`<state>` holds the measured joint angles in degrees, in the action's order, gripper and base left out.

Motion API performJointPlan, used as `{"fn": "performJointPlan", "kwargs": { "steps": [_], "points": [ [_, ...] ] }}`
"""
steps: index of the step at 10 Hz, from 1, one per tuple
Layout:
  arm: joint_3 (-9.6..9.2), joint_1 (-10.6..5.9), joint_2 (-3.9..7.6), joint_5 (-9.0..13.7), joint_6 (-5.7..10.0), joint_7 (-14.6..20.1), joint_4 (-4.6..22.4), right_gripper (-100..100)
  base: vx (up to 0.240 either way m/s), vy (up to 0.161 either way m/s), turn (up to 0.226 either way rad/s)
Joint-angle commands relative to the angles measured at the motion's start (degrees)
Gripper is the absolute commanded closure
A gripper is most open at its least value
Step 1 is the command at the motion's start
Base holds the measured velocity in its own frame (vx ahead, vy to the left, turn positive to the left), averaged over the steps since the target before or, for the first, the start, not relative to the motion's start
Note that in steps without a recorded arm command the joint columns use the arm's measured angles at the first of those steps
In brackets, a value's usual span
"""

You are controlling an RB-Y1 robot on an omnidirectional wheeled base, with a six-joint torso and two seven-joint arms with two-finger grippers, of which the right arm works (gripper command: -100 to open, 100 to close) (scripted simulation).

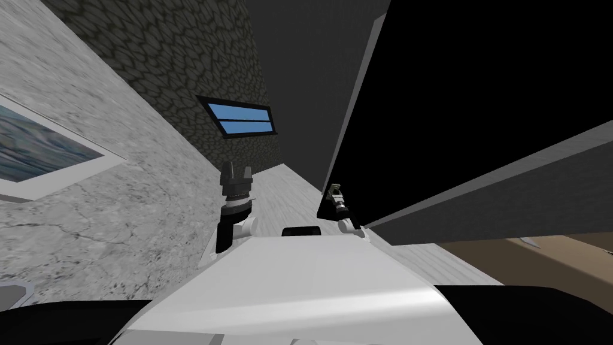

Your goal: Pull the door open

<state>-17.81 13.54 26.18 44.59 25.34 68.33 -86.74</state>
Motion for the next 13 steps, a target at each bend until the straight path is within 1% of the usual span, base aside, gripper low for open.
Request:
{"fn": "performJointPlan", "kwargs": {
  "steps": [1,4,11,12,13],
  "points": [
    [-1.48,0.65,-0.15,-0.09,-0.77,0.33,-1.06,100,0.041,0.030,0.083],
    [-1.48,0.84,0.01,-0.08,-0.63,0.42,-1.13,100,0.035,0.016,0.049],
    [-1.48,0.84,0.01,-0.08,-0.63,0.42,-1.13,100,-0.003,0.001,0.001],
    [0.86,3.48,1.84,0.75,0.65,0.83,-2.50,100,-0.007,-0.056,0.075],
    [0.87,4.48,2.28,0.83,1.32,1.20,-2.98,100,-0.018,-0.065,0.115]
  ]
}}
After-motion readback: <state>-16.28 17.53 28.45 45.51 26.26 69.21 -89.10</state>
